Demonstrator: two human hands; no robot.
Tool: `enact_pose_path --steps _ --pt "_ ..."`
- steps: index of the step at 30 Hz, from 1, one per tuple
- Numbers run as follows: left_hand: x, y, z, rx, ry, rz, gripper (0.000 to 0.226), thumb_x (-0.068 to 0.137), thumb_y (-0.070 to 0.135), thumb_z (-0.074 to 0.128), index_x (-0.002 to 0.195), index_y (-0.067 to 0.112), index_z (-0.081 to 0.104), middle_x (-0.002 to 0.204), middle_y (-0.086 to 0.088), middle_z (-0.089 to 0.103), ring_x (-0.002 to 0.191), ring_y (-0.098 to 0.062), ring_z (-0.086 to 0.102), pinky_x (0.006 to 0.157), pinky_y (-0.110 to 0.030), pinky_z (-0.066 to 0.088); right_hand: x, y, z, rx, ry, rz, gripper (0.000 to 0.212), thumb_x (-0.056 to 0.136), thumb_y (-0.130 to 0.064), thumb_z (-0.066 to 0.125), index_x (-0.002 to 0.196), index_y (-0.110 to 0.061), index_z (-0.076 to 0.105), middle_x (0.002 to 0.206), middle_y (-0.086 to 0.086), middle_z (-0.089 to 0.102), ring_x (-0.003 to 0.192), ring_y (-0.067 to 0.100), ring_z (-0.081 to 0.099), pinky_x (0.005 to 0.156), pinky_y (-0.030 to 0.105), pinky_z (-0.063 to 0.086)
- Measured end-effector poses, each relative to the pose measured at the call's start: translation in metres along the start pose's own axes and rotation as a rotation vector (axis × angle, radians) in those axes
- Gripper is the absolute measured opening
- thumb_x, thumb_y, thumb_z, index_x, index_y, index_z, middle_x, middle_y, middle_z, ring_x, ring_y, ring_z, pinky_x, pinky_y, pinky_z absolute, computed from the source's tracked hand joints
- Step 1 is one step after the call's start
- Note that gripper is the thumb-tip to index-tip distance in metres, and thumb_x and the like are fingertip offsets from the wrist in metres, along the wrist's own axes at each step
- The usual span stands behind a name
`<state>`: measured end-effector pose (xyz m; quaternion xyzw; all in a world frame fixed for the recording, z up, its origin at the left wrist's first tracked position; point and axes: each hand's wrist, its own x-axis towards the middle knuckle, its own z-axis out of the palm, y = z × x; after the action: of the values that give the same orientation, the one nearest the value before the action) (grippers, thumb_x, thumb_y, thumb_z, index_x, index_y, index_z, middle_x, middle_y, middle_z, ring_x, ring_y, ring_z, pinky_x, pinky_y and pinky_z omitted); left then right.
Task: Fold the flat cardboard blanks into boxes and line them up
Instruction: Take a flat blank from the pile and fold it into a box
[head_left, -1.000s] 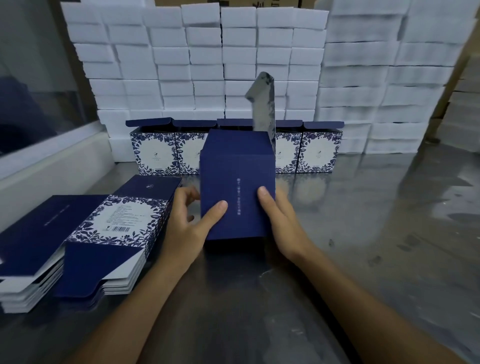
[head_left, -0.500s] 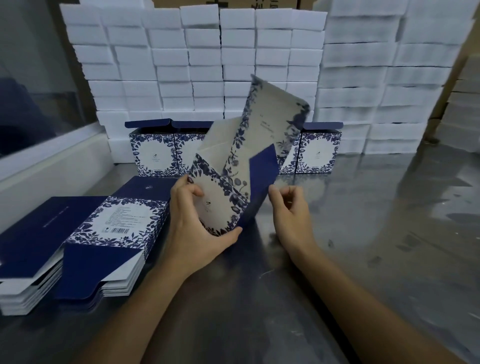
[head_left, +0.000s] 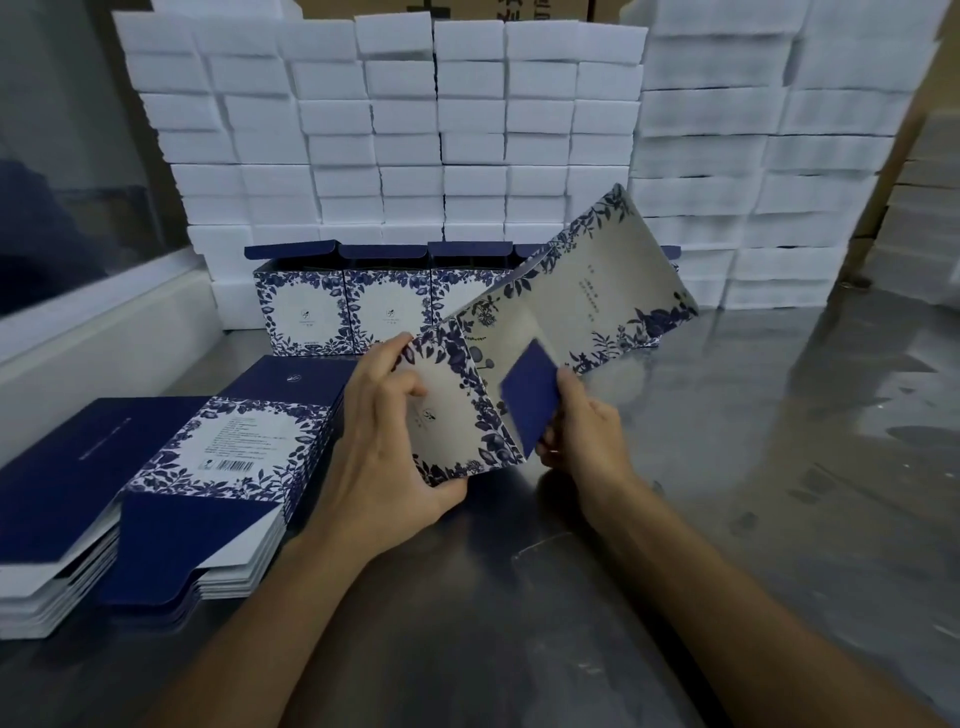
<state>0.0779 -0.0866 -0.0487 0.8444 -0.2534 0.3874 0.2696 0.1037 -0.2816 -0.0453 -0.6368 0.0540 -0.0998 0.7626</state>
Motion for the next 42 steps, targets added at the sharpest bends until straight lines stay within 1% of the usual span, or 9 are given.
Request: enact_pose_path --steps 5,11,17,20,23,31,34,37,42 --pt "-0.001 0.002 -0.002 0.047 0.004 -0.008 0.09 0.051 0.039 0.09 0.118 0.017 0.035 0.153 -0.008 0.022 0.143 -0.027 0.025 0.092 -0.024 0.036 0.002 0.003 -0.004 -0.022 -0.01 -0.018 0.048 0.102 -0.016 0.045 0.056 -0.02 0.032 0.048 -0.003 0.028 0.049 0.015 0.022 0.04 0.021 0.024" --pt "-0.002 0.007 0.0 0.116 -0.021 -0.078 0.083 0.051 0.038 0.091 0.113 0.018 0.04 0.152 -0.009 0.024 0.141 -0.03 0.025 0.087 -0.039 0.047 -0.003 0.005 0.002 -0.153 -0.119 -0.069 0.053 0.103 -0.042 0.05 0.06 -0.012 0.044 0.051 0.003 0.034 0.042 0.012 0.029 0.043 0.021 0.028" --pt "-0.002 0.008 -0.002 0.137 -0.025 -0.101 0.081 0.05 0.039 0.092 0.11 0.02 0.041 0.152 -0.009 0.026 0.139 -0.032 0.028 0.087 -0.046 0.051 -0.005 0.005 0.007 -0.221 -0.125 -0.034 0.052 0.104 -0.023 0.046 0.054 -0.021 0.034 0.054 0.007 0.032 0.041 0.013 0.026 0.045 0.025 0.024" --pt "-0.002 0.009 -0.001 0.146 -0.021 -0.113 0.079 0.052 0.039 0.091 0.11 0.02 0.041 0.152 -0.008 0.024 0.14 -0.031 0.026 0.086 -0.049 0.054 -0.008 0.002 0.007 -0.183 -0.11 -0.023 0.057 0.103 -0.032 0.051 0.049 -0.022 0.036 0.053 0.007 0.033 0.041 0.013 0.027 0.044 0.024 0.026" --pt "-0.003 0.009 0.0 0.152 0.01 -0.161 0.079 0.052 0.04 0.091 0.108 0.022 0.039 0.151 -0.008 0.023 0.139 -0.032 0.026 0.087 -0.051 0.053 -0.016 -0.003 0.009 -0.164 -0.227 -0.007 0.069 0.101 -0.044 0.053 0.037 -0.022 0.04 0.043 -0.004 0.037 0.039 0.011 0.031 0.043 0.021 0.029" --pt "-0.003 0.01 0.002 0.201 0.042 -0.163 0.079 0.051 0.043 0.092 0.108 0.018 0.041 0.149 -0.012 0.027 0.136 -0.033 0.027 0.096 -0.055 0.048 -0.022 -0.006 0.015 -0.177 -0.299 -0.021 0.048 0.105 -0.018 0.041 0.057 -0.015 0.034 0.044 -0.002 0.029 0.044 0.014 0.022 0.046 0.026 0.023" --pt "-0.002 0.013 0.002 0.161 0.07 -0.142 0.077 0.056 0.043 0.088 0.111 0.017 0.042 0.148 -0.011 0.03 0.135 -0.031 0.03 0.102 -0.047 0.044 -0.02 -0.002 0.013 -0.192 -0.17 -0.054 0.048 0.104 -0.026 0.049 0.058 -0.011 0.048 0.044 -0.001 0.048 0.039 0.012 0.043 0.045 0.023 0.038" --pt "-0.001 0.018 0.0 0.091 0.116 -0.117 0.07 0.064 0.039 0.083 0.114 0.008 0.045 0.142 -0.013 0.037 0.131 -0.032 0.038 0.105 -0.035 0.036 -0.016 -0.001 0.011 -0.147 -0.108 -0.034 0.027 0.104 -0.028 0.048 0.085 -0.013 0.061 0.068 0.001 0.072 0.057 0.015 0.067 0.055 0.027 0.049" --pt "0.002 0.031 -0.001 -0.041 0.183 -0.061 0.058 0.08 0.043 0.065 0.116 0.0 0.047 0.128 -0.014 0.048 0.119 -0.032 0.047 0.105 -0.031 0.035 -0.01 0.003 0.008 -0.113 -0.107 -0.059 0.024 0.103 -0.012 0.044 0.104 -0.02 0.066 0.082 -0.006 0.077 0.068 0.014 0.071 0.054 0.027 0.054"
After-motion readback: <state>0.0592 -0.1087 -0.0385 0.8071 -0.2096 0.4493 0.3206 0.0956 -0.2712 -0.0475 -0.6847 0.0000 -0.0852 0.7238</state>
